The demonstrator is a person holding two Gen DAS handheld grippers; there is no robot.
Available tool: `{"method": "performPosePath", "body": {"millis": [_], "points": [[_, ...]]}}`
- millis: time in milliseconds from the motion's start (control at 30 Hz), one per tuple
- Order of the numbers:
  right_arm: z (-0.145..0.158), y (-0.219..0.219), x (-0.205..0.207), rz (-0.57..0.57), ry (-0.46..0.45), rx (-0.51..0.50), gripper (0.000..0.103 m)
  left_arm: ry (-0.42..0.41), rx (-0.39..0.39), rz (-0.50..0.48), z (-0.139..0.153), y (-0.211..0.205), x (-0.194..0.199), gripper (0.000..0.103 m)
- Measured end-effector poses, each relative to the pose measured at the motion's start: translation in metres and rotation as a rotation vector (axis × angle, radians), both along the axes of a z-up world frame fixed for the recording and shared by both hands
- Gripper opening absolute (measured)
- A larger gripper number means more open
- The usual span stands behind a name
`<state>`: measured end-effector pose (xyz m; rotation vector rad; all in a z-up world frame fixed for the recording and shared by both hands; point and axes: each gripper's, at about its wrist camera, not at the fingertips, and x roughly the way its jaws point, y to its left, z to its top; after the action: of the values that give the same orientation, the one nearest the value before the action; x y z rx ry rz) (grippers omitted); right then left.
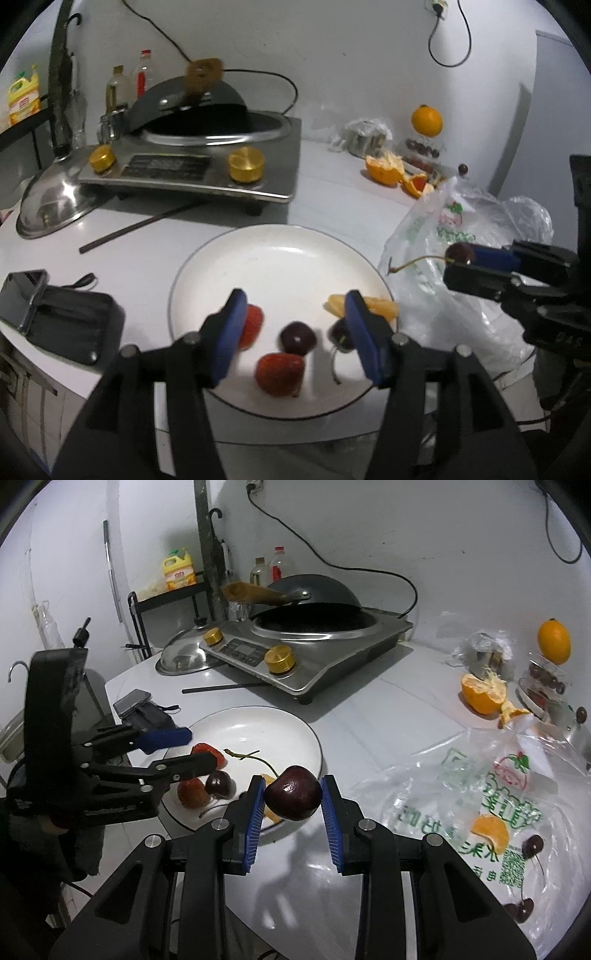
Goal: Organize fruits
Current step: 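Open the left tool to drop its cherry while the right tool releases its cherry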
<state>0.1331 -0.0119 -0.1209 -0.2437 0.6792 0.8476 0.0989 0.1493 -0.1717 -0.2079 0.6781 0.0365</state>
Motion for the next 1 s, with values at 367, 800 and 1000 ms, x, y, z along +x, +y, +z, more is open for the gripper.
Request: {"method": "performPosePath", "body": {"millis": [367, 800, 1000], "points": [[-0.022, 0.05, 0.012, 0.069, 0.054, -0.017, 0.032, 0.022, -0.004, 0.073, -0.012, 0.034, -0.018, 0.058], [-0.045, 0.086, 0.031, 0.086, 0.114, -0.062, 0.032, 0.005, -0.033, 0.117, -0.018, 0.051, -0.028, 0.061], [-0.043, 0.087, 0.029, 0.071, 0.107, -0.066, 0.041, 0.003, -0.033, 0.111, -0.018, 0.05, -0.029, 0.062]]}}
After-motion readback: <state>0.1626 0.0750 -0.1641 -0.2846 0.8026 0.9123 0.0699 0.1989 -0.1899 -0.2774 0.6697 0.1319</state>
